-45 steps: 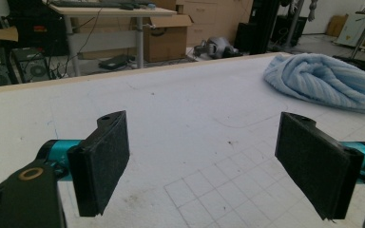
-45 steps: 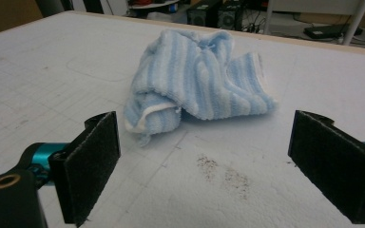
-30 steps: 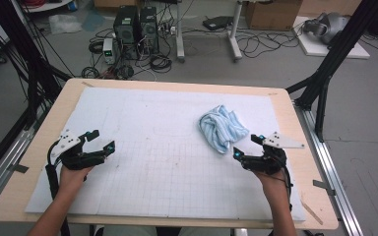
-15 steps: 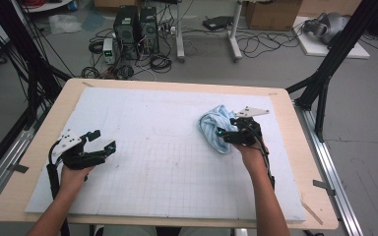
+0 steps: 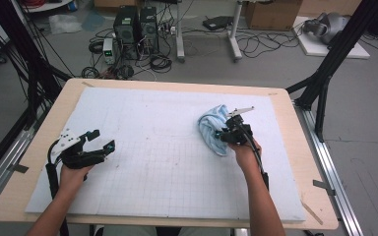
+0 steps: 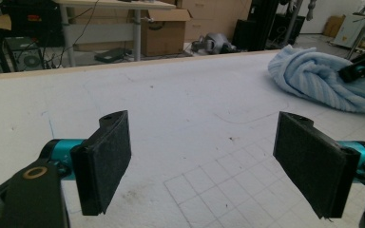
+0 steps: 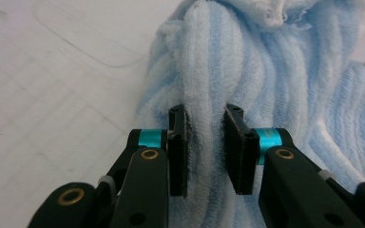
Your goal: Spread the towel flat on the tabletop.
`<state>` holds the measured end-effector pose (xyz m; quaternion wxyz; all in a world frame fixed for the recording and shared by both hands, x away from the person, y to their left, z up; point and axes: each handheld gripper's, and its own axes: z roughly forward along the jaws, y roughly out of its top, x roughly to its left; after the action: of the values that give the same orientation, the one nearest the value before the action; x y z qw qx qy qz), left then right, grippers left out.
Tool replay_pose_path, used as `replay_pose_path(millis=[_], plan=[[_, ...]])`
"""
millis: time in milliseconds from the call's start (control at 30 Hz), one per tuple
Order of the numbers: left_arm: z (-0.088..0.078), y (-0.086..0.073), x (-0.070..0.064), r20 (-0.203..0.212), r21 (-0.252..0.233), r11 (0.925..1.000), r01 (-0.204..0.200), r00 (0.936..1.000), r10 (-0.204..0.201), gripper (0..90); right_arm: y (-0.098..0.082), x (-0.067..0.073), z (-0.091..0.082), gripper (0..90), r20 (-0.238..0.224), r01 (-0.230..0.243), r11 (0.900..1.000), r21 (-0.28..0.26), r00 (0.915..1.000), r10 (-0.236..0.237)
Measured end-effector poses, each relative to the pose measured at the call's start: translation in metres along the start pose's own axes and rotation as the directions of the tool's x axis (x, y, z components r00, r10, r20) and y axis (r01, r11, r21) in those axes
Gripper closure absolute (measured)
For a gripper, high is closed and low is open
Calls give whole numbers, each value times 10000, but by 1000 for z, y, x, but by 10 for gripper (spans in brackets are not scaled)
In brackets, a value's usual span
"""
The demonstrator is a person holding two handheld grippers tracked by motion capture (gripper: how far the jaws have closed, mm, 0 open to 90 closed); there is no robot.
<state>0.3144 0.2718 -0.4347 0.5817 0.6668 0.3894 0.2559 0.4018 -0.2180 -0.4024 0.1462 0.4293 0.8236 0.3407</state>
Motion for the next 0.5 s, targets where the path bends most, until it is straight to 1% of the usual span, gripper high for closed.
replay_pose_path(millis=[33, 67, 133, 200, 267, 300, 367, 400, 433, 467, 500], plan=[[0, 0, 0, -33, -35, 10000, 13, 10000, -13, 204, 0, 6, -6, 738, -318, -15, 9998, -177, 9995, 10], [-1, 0, 1, -28, -29, 10000, 23, 10000, -23, 204, 0, 11, -8, 738, -476, -11, 9995, -315, 9989, -4], [-1, 1, 1, -75, -62, 10000, 51, 10000, -51, 204, 1, 21, -13, 740, -958, 4, 9986, -525, 9954, -54], [-2, 1, 2, -105, -88, 9999, 60, 9999, -61, 205, 2, 33, -16, 742, -1431, 83, 9975, -698, 9895, -182], [-3, 1, 3, -138, -96, 9999, 55, 9999, -57, 205, 2, 47, -16, 741, -1878, 181, 9964, -826, 9816, -334], [-3, 1, 3, -138, -96, 9999, 55, 9999, -57, 205, 2, 53, -16, 741, -2182, 150, 9955, -933, 9753, -352], [-3, 2, 4, -140, -97, 9999, 51, 9999, -52, 205, 4, 66, -15, 741, -2854, 29, 9930, -1178, 9577, -367], [-4, 2, 4, -166, -115, 9999, 44, 9999, -46, 205, 5, 73, -15, 741, -3117, -23, 9915, -1297, 9494, -386], [-4, 2, 4, -152, -124, 9999, 71, 9999, -73, 205, 6, 79, -14, 740, -3441, -73, 9895, -1446, 9379, -434], [-4, 2, 4, -166, -117, 9999, 53, 9998, -55, 205, 7, 84, -13, 735, -3675, -52, 9873, -1590, 9284, -543], [-4, 2, 5, -150, -118, 9999, 70, 9999, -71, 205, 8, 89, -12, 707, -3676, 96, 9870, -1605, 9274, -688]])
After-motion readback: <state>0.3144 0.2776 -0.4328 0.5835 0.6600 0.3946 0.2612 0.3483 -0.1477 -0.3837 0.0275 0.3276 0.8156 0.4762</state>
